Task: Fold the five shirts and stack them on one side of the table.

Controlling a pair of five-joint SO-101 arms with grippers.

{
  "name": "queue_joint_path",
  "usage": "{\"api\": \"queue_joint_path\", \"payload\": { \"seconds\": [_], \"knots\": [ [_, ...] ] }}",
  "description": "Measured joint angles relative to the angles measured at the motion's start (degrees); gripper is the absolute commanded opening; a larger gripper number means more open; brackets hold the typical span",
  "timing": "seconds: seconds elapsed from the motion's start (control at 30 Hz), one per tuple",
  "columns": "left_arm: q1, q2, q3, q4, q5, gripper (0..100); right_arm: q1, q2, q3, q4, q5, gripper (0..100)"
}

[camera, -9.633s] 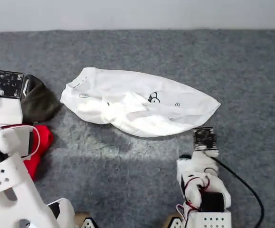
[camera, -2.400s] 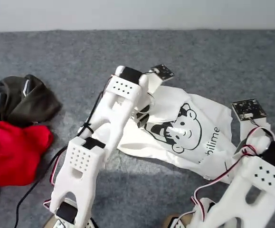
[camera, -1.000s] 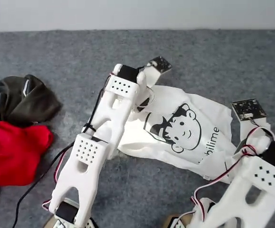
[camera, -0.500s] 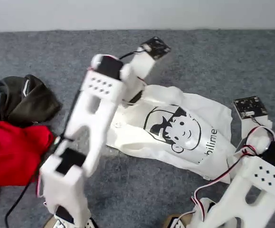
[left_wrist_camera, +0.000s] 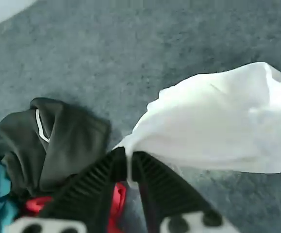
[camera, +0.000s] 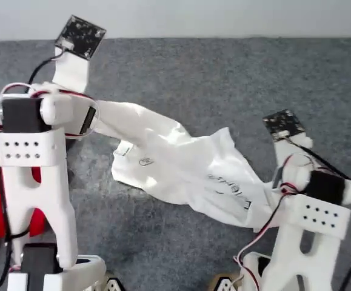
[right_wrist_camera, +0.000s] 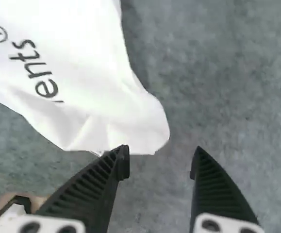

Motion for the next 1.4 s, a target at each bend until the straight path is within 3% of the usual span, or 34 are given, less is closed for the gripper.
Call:
{"api": "queue_joint_path", "payload": {
  "seconds": [0.23,0.37,0.8,1.07,1.4],
  "knots": [
    [-0.26,-0.09,5.19,0.0,0.0,1,-9.93,0.88,0.0,-0.7,-5.36,28.2],
    [-0.26,-0.09,9.14,0.0,0.0,1,-13.36,8.7,-2.55,-4.13,-8.7,28.3],
    [-0.7,-0.09,11.08,0.0,0.0,1,-23.74,52.48,-41.23,-2.9,-17.67,28.1],
    [-0.79,-0.09,11.08,0.0,0.0,1,-24.18,69.01,-57.85,-2.46,-19.96,28.1],
    [-0.79,0.53,11.52,0.0,0.0,1,-24.62,77.36,-60.48,-3.08,-19.96,28.0]
  ]
}}
